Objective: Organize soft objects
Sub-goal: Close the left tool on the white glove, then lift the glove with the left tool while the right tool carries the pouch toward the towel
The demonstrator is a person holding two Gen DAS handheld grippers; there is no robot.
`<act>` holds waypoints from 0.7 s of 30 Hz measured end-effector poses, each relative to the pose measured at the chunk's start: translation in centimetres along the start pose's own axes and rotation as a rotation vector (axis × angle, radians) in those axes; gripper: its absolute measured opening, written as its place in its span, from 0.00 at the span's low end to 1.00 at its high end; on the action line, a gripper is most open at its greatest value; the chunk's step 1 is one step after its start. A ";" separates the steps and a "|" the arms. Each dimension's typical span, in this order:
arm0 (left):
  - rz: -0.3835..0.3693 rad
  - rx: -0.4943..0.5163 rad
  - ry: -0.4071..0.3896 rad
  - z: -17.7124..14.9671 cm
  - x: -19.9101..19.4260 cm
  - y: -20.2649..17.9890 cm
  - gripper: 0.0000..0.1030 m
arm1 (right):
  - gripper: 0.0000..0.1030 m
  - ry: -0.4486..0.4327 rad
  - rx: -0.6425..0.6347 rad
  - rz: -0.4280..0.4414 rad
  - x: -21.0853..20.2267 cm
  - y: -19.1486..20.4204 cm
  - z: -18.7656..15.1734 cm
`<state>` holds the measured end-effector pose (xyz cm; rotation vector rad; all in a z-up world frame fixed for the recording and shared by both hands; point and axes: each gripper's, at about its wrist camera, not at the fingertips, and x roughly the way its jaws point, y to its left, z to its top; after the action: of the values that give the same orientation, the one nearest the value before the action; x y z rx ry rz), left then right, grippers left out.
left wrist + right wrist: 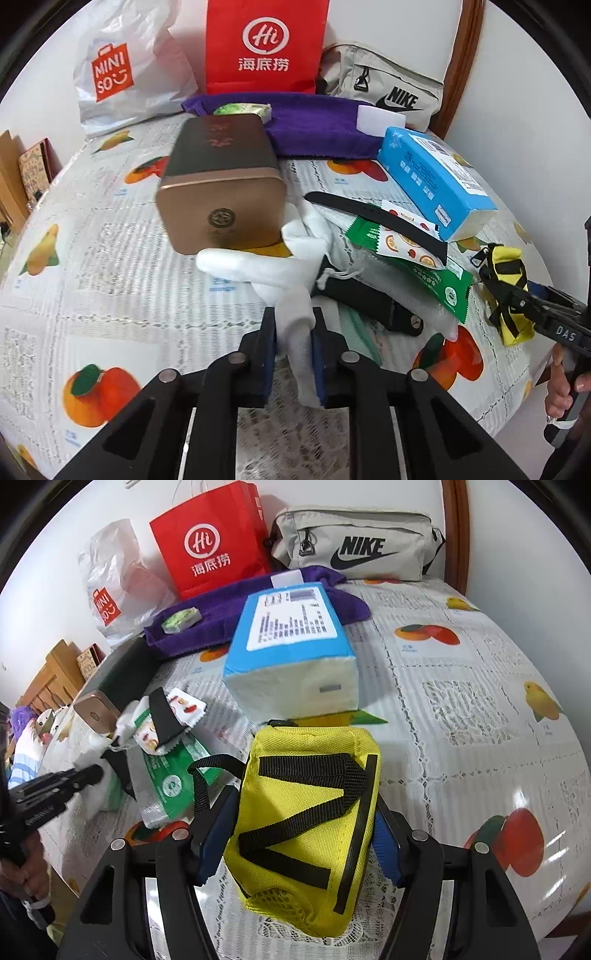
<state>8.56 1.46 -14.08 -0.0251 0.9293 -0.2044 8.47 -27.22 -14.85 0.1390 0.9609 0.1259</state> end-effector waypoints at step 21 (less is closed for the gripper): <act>0.016 -0.083 -0.126 0.2 -6.4 1.8 0.12 | 0.63 -0.078 -0.001 0.011 -4.1 -0.2 0.2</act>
<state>5.34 4.44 -9.05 -0.1055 0.8116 -0.1474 6.38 -28.09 -11.47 0.1472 0.8827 0.1305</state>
